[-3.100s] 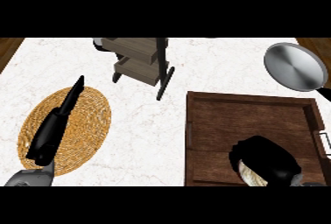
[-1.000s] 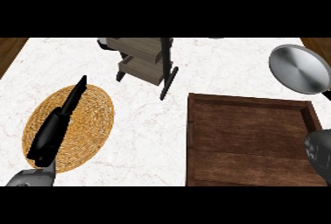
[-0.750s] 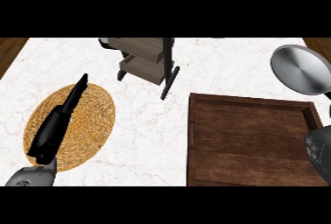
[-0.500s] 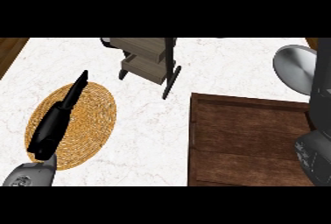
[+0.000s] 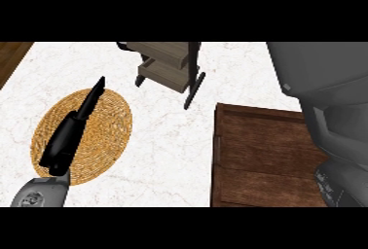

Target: Pick the cupcake from the tray and place it in the tiered basket

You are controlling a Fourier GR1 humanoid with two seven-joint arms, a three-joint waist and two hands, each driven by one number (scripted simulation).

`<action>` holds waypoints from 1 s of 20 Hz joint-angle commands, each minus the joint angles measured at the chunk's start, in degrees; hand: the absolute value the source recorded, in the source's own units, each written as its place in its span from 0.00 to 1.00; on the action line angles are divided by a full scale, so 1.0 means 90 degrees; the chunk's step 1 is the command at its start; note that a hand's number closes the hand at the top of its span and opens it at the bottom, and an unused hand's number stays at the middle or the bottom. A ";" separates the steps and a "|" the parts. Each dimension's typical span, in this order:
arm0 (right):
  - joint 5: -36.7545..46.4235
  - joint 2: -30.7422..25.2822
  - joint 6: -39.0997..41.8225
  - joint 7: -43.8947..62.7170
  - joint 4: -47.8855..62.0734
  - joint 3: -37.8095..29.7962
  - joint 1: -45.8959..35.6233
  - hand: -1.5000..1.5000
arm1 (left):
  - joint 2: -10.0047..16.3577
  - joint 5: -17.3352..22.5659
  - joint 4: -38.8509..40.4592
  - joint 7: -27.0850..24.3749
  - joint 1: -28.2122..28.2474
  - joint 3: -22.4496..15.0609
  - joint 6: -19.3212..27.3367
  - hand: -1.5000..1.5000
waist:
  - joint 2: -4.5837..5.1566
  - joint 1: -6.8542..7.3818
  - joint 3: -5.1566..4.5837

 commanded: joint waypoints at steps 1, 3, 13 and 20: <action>-0.0011 0.0249 -0.1035 0.0033 0.0688 -0.0262 -0.0107 1.00 | -0.0050 -0.0073 -0.0067 0.0020 0.0000 -0.0087 0.0022 0.50 | 0.0029 0.0103 -0.0002; -0.0103 0.0228 -0.1602 -0.0394 0.0734 -0.0419 0.0199 1.00 | -0.0060 -0.0054 -0.0128 0.0094 -0.0032 -0.0103 -0.0011 0.50 | 0.0044 0.0094 0.0005; -0.0809 0.0621 -0.3472 -0.1854 0.1085 -0.1076 0.0280 0.00 | 0.0010 0.0009 0.0032 -0.0041 -0.0156 -0.0018 -0.0109 0.50 | 0.0077 0.0188 0.0004; -0.0148 -0.0352 -0.4956 -0.1679 0.1151 -0.1025 0.0281 0.00 | -0.0023 -0.0034 -0.0100 0.0114 -0.0133 0.0035 -0.0008 0.50 | 0.0033 0.0014 0.0006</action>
